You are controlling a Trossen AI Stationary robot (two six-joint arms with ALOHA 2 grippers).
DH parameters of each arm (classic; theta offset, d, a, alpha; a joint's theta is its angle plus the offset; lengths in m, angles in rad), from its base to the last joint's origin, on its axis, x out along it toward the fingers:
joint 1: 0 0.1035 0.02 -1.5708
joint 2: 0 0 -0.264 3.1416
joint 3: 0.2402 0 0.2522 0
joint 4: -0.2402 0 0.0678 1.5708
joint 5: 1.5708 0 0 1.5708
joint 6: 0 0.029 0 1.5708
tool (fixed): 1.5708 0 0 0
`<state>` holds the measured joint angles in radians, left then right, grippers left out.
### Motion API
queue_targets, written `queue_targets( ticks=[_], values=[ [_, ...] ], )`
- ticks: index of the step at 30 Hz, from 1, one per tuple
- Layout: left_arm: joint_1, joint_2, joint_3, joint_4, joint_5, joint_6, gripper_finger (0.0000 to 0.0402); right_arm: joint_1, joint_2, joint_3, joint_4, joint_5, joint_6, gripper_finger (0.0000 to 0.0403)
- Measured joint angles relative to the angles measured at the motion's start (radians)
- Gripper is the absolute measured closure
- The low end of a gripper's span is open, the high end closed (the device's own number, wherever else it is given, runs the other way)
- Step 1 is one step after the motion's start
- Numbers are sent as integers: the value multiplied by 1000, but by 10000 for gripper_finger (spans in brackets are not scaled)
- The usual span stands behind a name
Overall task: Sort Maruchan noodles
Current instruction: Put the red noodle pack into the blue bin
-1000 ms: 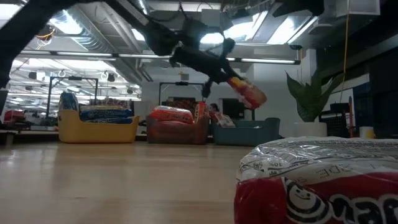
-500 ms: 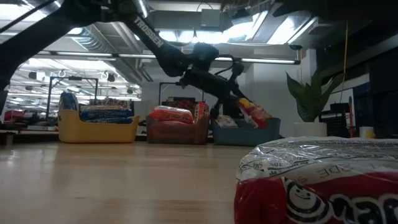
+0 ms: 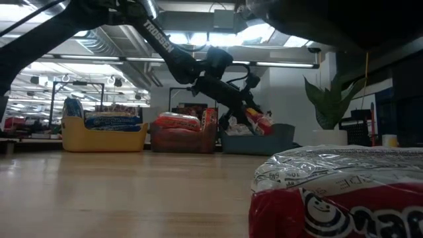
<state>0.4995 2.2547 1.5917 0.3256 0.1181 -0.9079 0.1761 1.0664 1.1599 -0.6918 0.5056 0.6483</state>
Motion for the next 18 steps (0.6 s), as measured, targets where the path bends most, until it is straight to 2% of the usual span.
queue_targets(
  ticks=[7, 13, 15, 18],
  values=[
    [5, 4, -1, 83, 17, 36, 293, 0, 0, 0, -17, -2, 0, 171],
    [36, 4, 77, 69, 62, 50, 255, 0, 0, 0, -48, -29, 0, 171],
    [47, 4, 105, 64, 116, 46, 252, 0, 0, 0, -55, -37, 0, 171],
    [66, 4, 168, 69, 287, 7, 251, 0, 0, 0, -104, -36, 3, 171]
  ],
)
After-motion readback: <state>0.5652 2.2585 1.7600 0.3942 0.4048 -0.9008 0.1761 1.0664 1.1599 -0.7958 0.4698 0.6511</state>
